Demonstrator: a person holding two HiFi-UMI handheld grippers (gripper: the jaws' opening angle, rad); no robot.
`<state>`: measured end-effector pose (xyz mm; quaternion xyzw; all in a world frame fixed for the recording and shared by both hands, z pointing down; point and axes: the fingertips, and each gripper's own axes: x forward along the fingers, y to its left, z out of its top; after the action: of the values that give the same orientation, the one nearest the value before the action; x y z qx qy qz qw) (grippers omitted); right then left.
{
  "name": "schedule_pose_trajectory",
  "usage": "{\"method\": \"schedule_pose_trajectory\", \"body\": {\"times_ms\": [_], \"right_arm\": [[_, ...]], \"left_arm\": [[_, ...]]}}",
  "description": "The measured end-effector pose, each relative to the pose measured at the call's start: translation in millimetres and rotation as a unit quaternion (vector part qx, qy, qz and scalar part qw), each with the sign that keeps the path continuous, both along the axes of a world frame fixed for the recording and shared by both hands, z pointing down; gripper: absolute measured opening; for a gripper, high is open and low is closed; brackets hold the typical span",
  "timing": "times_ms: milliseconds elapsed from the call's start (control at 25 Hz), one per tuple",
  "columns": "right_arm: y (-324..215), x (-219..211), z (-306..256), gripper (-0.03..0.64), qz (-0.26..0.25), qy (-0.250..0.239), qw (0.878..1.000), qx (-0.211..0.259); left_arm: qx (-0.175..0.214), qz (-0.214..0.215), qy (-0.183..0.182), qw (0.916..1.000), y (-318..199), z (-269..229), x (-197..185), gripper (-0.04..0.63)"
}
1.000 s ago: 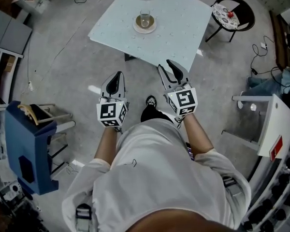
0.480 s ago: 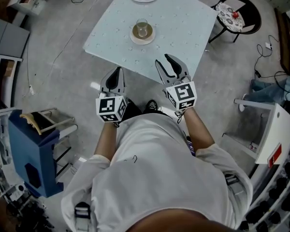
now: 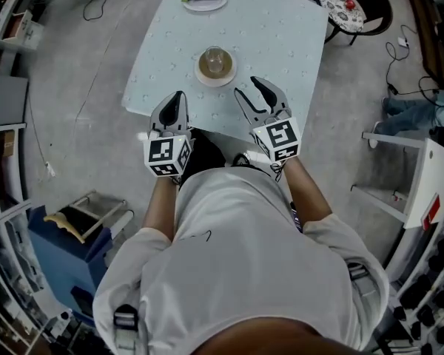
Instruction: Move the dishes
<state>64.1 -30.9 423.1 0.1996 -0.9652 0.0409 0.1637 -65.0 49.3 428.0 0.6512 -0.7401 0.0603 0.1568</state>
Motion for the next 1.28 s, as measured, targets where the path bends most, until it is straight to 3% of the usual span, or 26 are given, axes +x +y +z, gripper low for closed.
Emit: {"method": "schedule_pose_trajectory", "body": {"times_ms": [360,680,960,1280], "right_arm": [[-39.7,-65.5,30.6,0.229,0.096,0.056,0.994,-0.025],[-43.3,-83.5,64.1,0.262,0.160,0.079,0.982,-0.065],[-50.7,-89.6,99.5,0.301,0.161,0.083,0.979,-0.094],[-69.8,-99.7,125.2,0.310,0.133,0.088,0.982,-0.106]], "left_arm": [[-0.043,0.127,0.024,0.9907,-80.9,34.3,-74.8,0.018],[-0.085,0.210,0.041,0.9732,-105.7,74.7,-86.6,0.018],[-0.120,0.212,0.049,0.9686,-104.4,101.2,-84.6,0.018],[-0.151,0.172,0.048,0.9724,-89.3,118.7,-87.8,0.018]]}}
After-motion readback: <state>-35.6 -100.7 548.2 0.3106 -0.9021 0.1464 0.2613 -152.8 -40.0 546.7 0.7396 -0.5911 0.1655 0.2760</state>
